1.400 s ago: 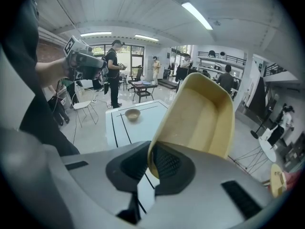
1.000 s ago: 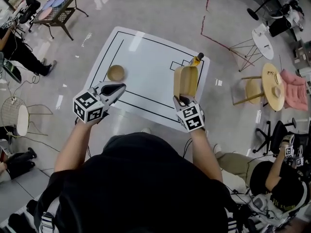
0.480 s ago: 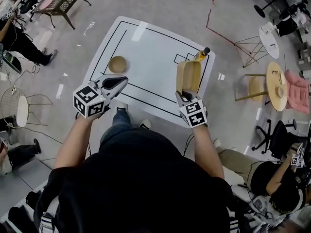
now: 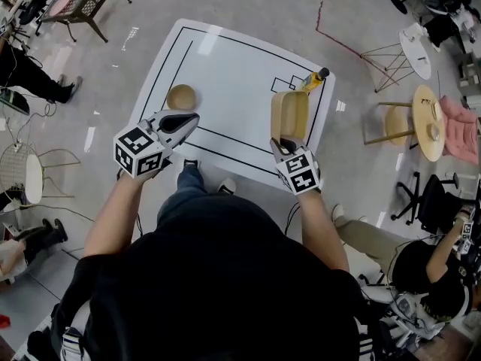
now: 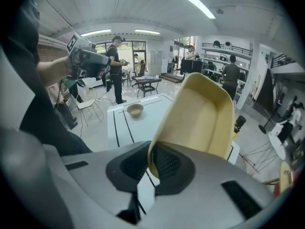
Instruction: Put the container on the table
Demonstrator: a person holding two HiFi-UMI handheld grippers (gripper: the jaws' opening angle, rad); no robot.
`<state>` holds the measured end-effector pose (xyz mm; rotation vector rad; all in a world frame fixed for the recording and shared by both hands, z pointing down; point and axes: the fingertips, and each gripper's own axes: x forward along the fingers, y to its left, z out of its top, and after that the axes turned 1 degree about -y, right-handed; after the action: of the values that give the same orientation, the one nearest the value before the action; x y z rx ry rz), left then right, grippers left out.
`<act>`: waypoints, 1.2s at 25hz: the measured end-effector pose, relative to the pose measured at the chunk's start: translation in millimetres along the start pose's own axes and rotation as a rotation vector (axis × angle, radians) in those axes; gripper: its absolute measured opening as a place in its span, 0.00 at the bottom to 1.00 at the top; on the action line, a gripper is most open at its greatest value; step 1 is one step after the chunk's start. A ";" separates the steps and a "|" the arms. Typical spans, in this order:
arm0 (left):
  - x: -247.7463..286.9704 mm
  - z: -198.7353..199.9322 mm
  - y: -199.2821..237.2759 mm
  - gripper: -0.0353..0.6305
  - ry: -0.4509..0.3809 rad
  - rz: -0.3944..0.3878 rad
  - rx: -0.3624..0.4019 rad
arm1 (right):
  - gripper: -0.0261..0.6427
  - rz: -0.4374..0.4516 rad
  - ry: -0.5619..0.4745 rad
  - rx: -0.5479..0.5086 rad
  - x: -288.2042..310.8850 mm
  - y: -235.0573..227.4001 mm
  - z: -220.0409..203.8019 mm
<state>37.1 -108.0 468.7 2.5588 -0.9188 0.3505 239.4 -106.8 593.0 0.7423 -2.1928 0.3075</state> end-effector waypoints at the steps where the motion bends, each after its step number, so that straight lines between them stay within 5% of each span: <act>1: 0.7 0.0 3.7 0.06 0.003 -0.007 0.001 | 0.06 -0.003 0.004 0.005 3.1 -0.6 1.6; 30: -0.2 24.8 144.5 0.06 0.057 -0.167 0.004 | 0.06 -0.095 0.088 0.151 82.9 5.7 76.0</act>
<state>-54.7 -220.9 487.2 2.5928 -0.6786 0.3734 146.6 -169.6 604.8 0.8954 -2.0606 0.4522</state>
